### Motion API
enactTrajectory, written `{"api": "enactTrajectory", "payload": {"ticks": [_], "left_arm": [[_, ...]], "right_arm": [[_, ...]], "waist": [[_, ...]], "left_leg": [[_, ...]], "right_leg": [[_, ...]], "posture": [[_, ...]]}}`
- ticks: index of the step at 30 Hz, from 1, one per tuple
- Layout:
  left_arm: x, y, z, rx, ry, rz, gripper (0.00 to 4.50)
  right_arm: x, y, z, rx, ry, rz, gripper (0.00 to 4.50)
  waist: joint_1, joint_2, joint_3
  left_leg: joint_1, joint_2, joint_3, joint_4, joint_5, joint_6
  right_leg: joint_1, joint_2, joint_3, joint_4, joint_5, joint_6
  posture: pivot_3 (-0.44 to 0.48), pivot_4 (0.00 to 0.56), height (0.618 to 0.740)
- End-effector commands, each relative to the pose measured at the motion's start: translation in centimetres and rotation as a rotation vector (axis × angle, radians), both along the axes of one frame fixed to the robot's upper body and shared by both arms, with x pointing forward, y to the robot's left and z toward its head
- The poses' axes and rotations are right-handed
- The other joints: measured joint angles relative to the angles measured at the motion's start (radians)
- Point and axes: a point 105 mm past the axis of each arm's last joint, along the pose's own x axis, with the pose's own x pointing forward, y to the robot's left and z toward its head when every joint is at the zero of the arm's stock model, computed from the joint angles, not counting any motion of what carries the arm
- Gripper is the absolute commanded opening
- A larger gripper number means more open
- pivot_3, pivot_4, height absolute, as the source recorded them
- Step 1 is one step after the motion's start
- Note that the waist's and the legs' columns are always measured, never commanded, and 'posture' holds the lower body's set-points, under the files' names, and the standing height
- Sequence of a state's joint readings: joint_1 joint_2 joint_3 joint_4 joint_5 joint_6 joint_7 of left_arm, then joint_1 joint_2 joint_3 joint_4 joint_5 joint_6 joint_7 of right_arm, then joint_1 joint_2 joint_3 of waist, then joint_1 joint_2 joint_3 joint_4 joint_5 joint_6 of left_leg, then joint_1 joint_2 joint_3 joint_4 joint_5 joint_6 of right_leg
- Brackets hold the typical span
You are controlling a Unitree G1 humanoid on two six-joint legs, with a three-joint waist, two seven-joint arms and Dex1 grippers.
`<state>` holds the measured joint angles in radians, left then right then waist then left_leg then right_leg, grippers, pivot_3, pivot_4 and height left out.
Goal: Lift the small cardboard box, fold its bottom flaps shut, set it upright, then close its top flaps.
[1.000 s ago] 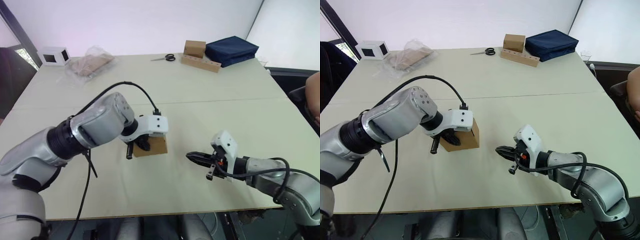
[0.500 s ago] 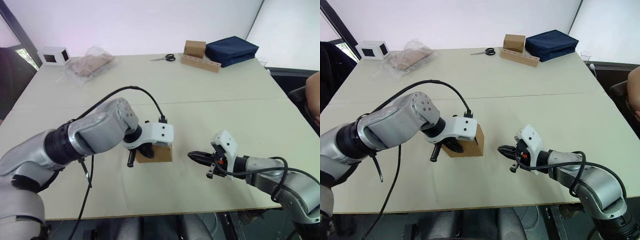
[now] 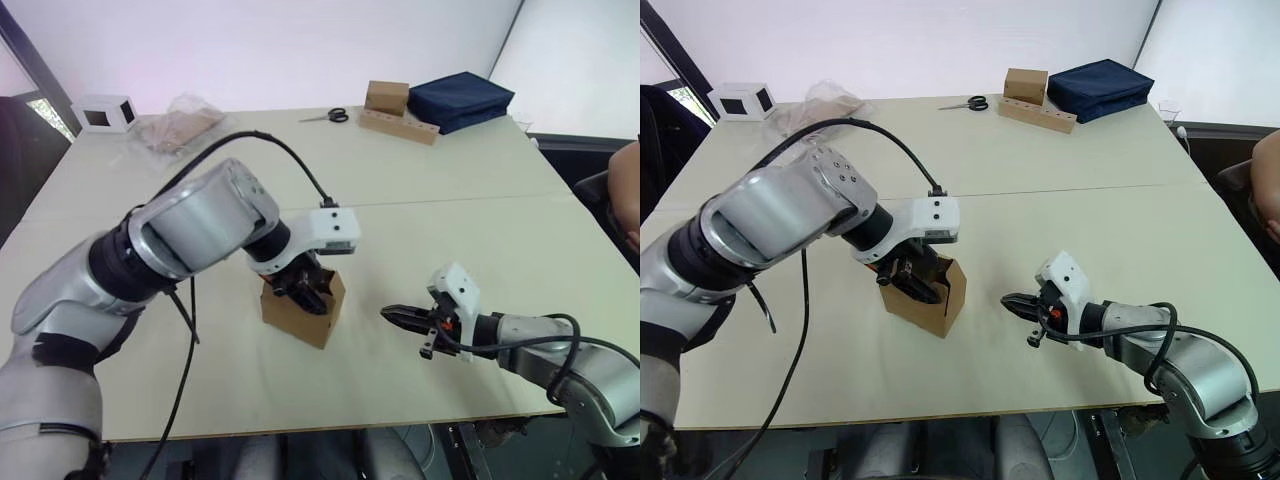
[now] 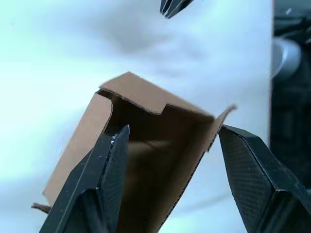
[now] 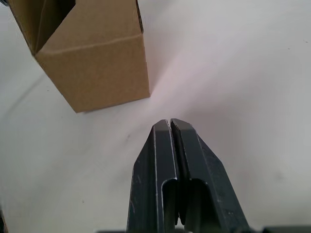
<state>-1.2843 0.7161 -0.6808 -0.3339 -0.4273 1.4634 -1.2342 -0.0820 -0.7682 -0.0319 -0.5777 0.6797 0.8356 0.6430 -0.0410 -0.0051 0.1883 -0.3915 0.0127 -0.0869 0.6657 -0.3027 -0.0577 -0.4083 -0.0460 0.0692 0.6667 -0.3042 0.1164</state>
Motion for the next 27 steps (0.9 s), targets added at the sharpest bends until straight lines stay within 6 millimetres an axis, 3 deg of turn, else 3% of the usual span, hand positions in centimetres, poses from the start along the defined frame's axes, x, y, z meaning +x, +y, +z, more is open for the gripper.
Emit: {"api": "enactTrajectory", "payload": {"ticks": [1,7,12,16,19,20,22,27], "left_arm": [[-0.3,0.1,2.2,-0.081,0.036,0.025,2.95],[1.3,0.0,5.0,-0.345,0.073,0.087,2.95],[4.0,1.1,10.4,-0.781,-0.039,0.156,2.95],[5.4,4.2,10.7,-0.904,-0.127,0.248,2.95],[6.0,7.2,9.7,-0.953,-0.150,0.340,2.95],[6.1,8.6,8.8,-0.947,-0.160,0.372,2.45],[5.8,10.6,6.8,-0.918,-0.169,0.407,1.87],[4.6,12.8,1.8,-0.847,-0.100,0.460,0.02]], "right_arm": [[0.2,-0.2,1.3,0.013,-0.050,0.013,0.00],[0.8,0.3,2.7,0.088,-0.087,0.025,0.00],[0.9,1.0,4.3,0.169,-0.131,0.032,0.00],[0.5,2.0,5.1,0.210,-0.152,0.052,0.00],[-0.3,3.0,5.3,0.217,-0.149,0.095,0.00],[-0.7,3.5,5.5,0.227,-0.147,0.121,0.00],[-1.4,4.2,5.7,0.238,-0.144,0.156,0.00],[-2.0,5.3,5.4,0.228,-0.132,0.199,0.00]], "waist": [[0.000,0.000,0.000],[0.001,0.000,0.000],[0.001,0.000,0.000],[-0.004,0.002,-0.001],[-0.002,0.002,-0.001],[-0.002,0.002,-0.001],[-0.004,0.002,-0.001],[0.008,0.000,-0.001]], "left_leg": [[0.000,0.000,0.000,0.000,0.000,0.000],[0.000,0.000,0.000,0.000,0.000,0.000],[0.000,0.000,0.000,0.001,0.001,-0.002],[0.001,0.000,0.000,0.000,0.003,-0.005],[0.000,0.000,0.000,0.000,0.003,-0.006],[0.000,0.000,0.000,0.000,0.003,-0.006],[0.000,0.000,0.000,0.000,0.003,-0.006],[0.000,0.000,0.000,0.000,0.003,-0.005]], "right_leg": [[0.000,0.000,0.000,0.000,0.000,0.000],[0.000,0.000,0.000,0.000,0.000,0.000],[0.000,-0.001,0.000,0.000,0.000,0.000],[-0.001,0.000,0.000,0.001,0.000,0.000],[-0.001,-0.001,0.000,0.001,0.000,0.000],[-0.001,-0.001,0.000,0.001,0.000,0.000],[-0.001,-0.001,0.000,0.001,0.000,0.000],[0.000,-0.002,-0.001,0.001,0.000,0.000]], "posture": [[0.000,0.150,0.740],[0.000,0.150,0.740],[0.000,0.150,0.740],[0.000,0.150,0.740],[0.000,0.150,0.740],[0.000,0.150,0.740],[0.000,0.150,0.740],[0.000,0.150,0.740]]}}
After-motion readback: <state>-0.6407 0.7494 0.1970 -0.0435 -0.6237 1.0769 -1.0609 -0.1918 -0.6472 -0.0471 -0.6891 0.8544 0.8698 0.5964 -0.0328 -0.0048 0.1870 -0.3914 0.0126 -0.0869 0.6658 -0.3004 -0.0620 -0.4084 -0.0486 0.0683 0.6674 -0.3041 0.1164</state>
